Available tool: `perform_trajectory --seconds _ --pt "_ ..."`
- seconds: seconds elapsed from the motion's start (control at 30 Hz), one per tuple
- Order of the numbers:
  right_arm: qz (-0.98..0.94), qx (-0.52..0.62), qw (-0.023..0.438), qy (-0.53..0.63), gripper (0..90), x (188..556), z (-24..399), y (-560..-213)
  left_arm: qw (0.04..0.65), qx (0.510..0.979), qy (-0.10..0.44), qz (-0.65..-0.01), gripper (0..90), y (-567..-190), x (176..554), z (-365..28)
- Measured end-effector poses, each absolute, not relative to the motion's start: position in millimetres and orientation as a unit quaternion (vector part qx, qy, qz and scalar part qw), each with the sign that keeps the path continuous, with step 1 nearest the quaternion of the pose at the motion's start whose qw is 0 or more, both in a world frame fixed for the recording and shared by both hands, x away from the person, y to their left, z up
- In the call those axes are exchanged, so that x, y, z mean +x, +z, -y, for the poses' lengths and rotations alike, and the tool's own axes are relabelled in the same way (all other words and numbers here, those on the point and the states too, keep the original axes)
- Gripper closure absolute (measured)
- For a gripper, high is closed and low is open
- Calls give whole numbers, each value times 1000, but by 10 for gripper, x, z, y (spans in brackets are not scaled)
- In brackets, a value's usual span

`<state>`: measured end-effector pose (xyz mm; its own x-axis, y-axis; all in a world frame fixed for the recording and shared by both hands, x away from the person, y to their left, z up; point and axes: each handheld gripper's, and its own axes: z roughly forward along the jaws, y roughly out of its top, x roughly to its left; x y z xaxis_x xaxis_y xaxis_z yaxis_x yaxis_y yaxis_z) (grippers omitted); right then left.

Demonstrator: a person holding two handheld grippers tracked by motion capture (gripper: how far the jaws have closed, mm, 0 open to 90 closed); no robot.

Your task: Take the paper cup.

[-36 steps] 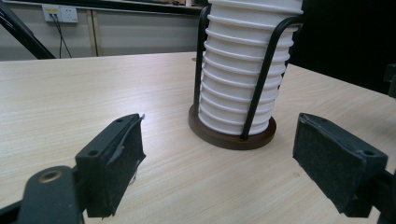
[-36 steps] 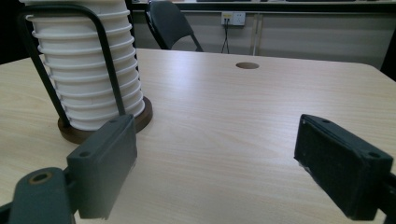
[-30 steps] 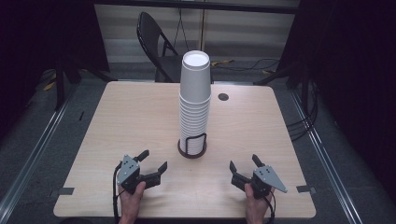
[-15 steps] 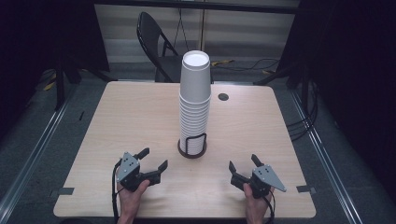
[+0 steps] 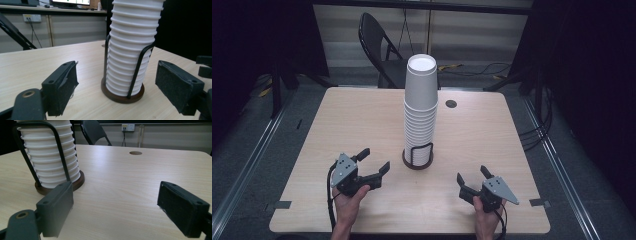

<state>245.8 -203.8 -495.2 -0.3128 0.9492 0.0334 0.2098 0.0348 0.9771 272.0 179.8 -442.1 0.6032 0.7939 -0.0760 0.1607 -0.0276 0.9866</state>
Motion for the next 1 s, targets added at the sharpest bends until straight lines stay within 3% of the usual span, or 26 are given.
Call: perform_trajectory --seconds 1.0 --pt "-617 467 355 525 130 2447 2058 -4955 617 689 243 -294 161 -3687 2986 -1586"
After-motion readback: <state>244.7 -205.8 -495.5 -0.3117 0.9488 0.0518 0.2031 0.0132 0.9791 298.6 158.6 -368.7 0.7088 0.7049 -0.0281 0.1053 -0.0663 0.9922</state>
